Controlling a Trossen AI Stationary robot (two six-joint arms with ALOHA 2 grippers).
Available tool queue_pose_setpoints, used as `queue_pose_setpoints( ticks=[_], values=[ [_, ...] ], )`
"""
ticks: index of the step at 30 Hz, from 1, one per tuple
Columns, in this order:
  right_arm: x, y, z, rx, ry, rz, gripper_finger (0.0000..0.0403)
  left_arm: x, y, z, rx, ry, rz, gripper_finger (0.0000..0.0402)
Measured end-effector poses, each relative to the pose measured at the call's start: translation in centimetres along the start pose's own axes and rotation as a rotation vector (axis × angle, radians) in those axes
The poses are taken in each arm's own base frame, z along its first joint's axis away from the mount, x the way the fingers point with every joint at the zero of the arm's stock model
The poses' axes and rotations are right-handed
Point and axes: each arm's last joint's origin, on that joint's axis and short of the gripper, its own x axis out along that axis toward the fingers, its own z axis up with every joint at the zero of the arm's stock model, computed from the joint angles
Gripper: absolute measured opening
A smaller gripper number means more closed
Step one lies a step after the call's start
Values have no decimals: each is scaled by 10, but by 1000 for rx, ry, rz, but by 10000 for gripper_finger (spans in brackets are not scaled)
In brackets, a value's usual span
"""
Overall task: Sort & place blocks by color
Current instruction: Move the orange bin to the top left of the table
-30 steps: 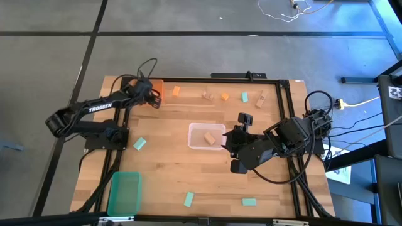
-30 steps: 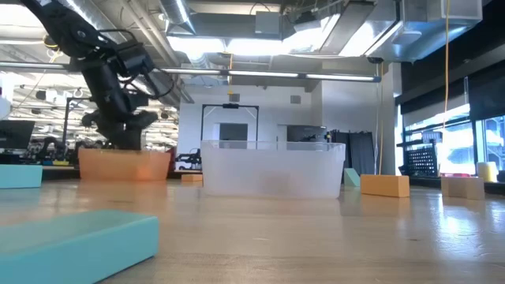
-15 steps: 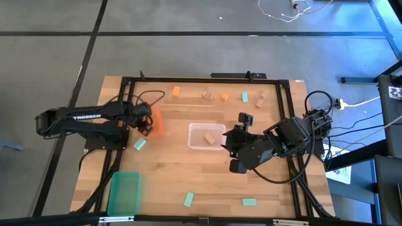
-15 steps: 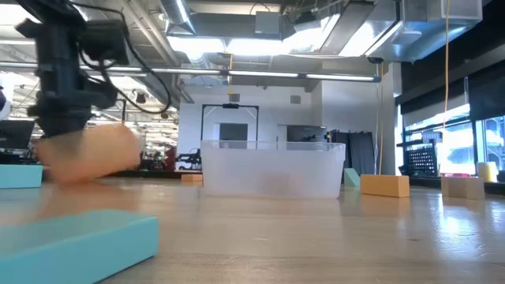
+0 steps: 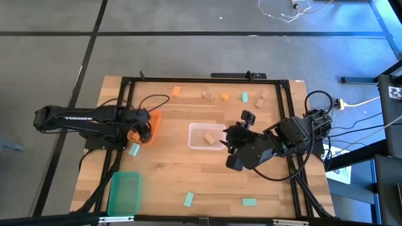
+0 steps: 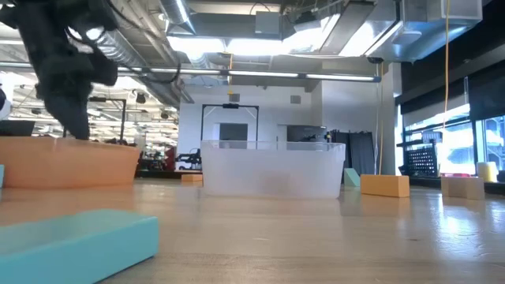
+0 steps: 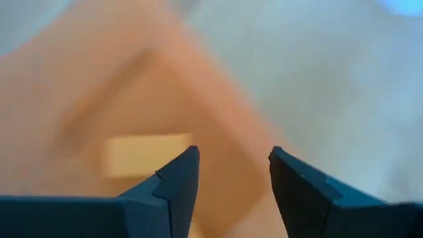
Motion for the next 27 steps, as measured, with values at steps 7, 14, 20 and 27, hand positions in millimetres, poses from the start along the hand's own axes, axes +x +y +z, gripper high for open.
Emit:
queue_pose_setpoints(
  ticks=[7,14,20,27],
  values=[
    [0,0,0,2,-4,-7,168,-10,-21,-15,233,61,-241,172],
    [0,0,0,1,-10,-16,168,-13,-31,-35,328,202,-278,172],
    [0,0,0,-2,-10,-16,168,-5,-28,-44,356,208,-29,172],
    [0,0,0,-2,-10,-16,168,1,-29,-41,300,103,120,172]
  ],
)
